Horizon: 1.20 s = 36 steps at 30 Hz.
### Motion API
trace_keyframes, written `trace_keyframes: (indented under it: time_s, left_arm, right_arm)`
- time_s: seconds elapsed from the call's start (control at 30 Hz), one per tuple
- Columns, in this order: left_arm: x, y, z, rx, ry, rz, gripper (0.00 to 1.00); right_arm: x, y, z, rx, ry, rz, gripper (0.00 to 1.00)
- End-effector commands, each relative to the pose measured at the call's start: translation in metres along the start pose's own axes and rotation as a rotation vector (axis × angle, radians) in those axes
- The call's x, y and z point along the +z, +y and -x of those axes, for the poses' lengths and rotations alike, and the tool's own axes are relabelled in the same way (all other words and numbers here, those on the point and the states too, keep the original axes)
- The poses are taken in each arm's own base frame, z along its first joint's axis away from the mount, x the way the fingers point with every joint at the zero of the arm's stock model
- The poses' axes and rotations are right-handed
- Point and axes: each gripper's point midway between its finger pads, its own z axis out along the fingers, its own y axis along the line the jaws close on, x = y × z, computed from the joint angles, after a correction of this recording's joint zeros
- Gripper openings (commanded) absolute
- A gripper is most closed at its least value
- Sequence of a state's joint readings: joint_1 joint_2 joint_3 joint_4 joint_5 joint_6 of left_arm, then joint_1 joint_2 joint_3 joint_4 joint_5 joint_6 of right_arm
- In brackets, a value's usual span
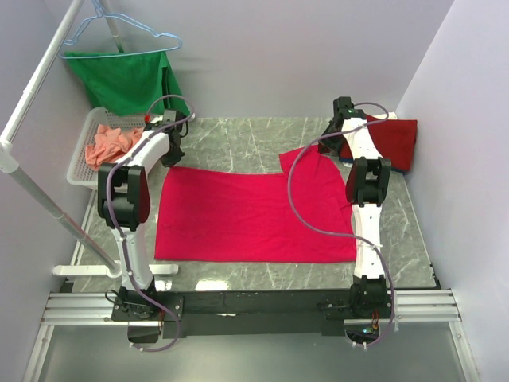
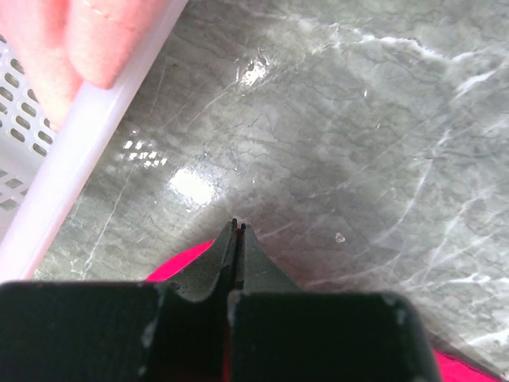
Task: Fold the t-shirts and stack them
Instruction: Fold the tshirt
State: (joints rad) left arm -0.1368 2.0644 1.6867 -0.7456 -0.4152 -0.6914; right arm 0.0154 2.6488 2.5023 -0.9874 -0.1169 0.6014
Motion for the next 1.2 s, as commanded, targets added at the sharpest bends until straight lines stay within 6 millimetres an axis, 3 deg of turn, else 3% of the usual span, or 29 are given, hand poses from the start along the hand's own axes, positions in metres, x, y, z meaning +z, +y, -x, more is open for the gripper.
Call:
trace_keyframes:
  time_s: [0.0, 0.17, 0.3, 0.33, 0.4, 0.6, 0.67, 1.0, 1.17]
  left_arm:
    - [-0.027, -0.001, 0.024, -0.023, -0.068, -0.045, 0.01]
    - [-0.03, 0.0, 0.024, -0.03, -0.069, -0.048, 0.01]
    - [-0.034, 0.001, 0.031, -0.04, -0.089, -0.046, 0.01]
    - [-0.036, 0.0, 0.032, -0.04, -0.091, -0.048, 0.01]
    - [-0.038, 0.0, 0.034, -0.045, -0.094, -0.049, 0.01]
    - [-0.038, 0.007, 0.03, -0.053, -0.093, -0.028, 0.01]
    - [-0.041, 0.011, 0.03, -0.06, -0.099, -0.017, 0.01]
    - [-0.048, 0.024, 0.02, -0.094, -0.098, -0.004, 0.01]
    - [-0.054, 0.03, 0.017, -0.099, -0.095, -0.002, 0.01]
  right_arm:
    - [-0.004, -0.011, -0.007, -0.008, 0.015, -0.065, 0.0]
    - [-0.023, -0.011, 0.008, 0.02, -0.043, -0.064, 0.0]
    - [-0.055, -0.002, 0.023, 0.025, -0.107, -0.031, 0.0]
    - [-0.062, -0.013, 0.034, 0.048, -0.127, -0.04, 0.0]
    - [-0.078, -0.014, 0.037, 0.043, -0.145, -0.042, 0.0]
    - [-0.108, -0.02, 0.029, 0.015, -0.162, -0.048, 0.0]
    - [-0.11, -0.03, 0.026, 0.014, -0.165, -0.086, 0.0]
    - [-0.144, -0.04, 0.014, 0.012, -0.192, -0.082, 0.0]
    - [-0.152, -0.051, -0.004, 0.012, -0.167, -0.095, 0.0]
